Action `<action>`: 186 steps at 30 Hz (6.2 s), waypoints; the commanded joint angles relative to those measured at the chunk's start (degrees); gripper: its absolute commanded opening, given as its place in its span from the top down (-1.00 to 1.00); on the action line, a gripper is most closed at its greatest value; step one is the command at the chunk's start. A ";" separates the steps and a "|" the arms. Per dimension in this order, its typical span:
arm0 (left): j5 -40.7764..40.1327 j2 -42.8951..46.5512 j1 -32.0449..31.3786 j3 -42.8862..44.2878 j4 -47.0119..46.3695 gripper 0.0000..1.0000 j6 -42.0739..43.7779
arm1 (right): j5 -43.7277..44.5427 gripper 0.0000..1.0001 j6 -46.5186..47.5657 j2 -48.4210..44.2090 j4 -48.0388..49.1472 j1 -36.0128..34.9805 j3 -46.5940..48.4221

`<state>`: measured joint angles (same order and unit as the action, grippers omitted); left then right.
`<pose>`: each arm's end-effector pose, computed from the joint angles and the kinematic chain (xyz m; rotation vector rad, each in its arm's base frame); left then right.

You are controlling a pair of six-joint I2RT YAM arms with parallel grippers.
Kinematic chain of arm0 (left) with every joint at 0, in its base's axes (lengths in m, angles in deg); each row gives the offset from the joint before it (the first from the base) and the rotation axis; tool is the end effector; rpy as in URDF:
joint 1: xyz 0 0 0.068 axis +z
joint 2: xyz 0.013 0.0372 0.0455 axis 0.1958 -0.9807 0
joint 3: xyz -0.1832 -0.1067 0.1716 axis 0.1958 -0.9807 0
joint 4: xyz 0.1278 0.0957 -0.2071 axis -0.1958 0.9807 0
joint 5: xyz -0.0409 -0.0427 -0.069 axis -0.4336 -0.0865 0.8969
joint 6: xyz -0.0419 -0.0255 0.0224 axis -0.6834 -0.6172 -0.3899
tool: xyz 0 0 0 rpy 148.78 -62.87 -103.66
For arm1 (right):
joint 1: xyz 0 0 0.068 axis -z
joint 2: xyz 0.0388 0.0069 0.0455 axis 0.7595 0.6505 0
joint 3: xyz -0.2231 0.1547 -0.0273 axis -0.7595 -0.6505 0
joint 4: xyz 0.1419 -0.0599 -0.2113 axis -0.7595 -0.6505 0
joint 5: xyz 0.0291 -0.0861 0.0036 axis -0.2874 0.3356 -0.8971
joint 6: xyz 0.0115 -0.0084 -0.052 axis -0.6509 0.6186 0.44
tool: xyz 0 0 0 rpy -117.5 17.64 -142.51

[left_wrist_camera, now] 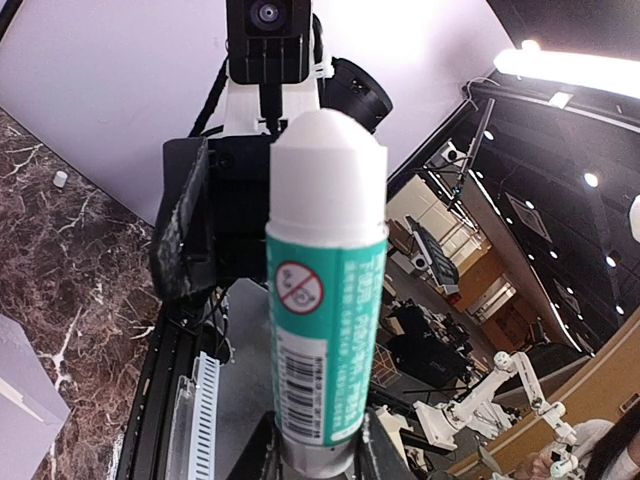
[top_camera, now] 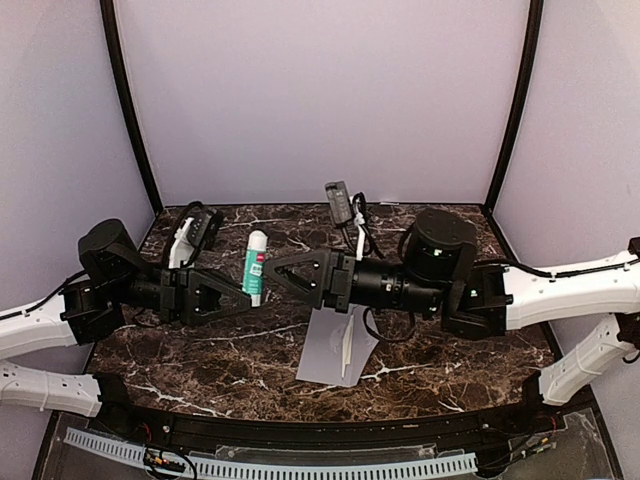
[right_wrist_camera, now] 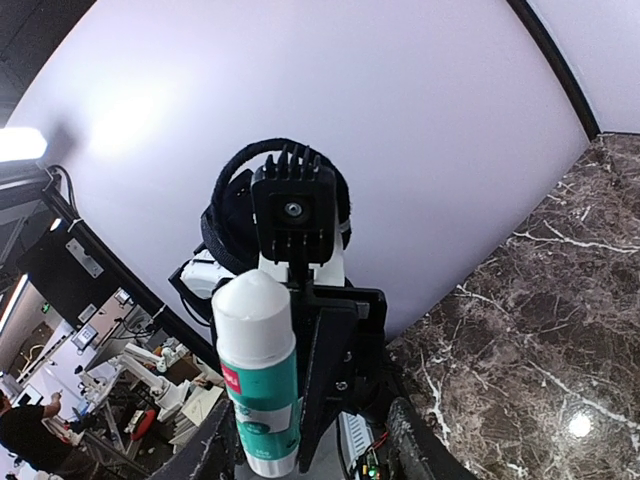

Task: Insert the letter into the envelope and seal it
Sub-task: Unscrew the solid glue, then adjust the solid glue.

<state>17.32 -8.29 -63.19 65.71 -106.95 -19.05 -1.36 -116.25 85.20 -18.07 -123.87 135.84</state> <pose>0.1009 -0.1696 0.3403 0.8663 1.5489 -1.8818 0.0845 0.3193 0.3575 -0.5693 1.6308 1.7010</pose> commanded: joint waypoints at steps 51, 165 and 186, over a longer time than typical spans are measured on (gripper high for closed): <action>-20.11 -4.23 0.23 6.58 21.00 1.00 8.92 | 18.00 1.00 -2.16 13.08 -30.12 -3.88 21.09; -19.43 -1.07 -0.12 8.41 12.49 -0.62 2.19 | -2.55 0.97 6.26 2.13 -16.51 0.03 7.20; -13.45 -4.51 -0.08 7.29 8.68 -0.13 1.31 | -4.46 0.96 6.54 5.80 -17.20 -0.34 10.43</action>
<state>1.89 -12.57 -63.56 72.90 -95.65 -17.60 -5.45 -110.74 90.91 -37.08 -123.79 144.33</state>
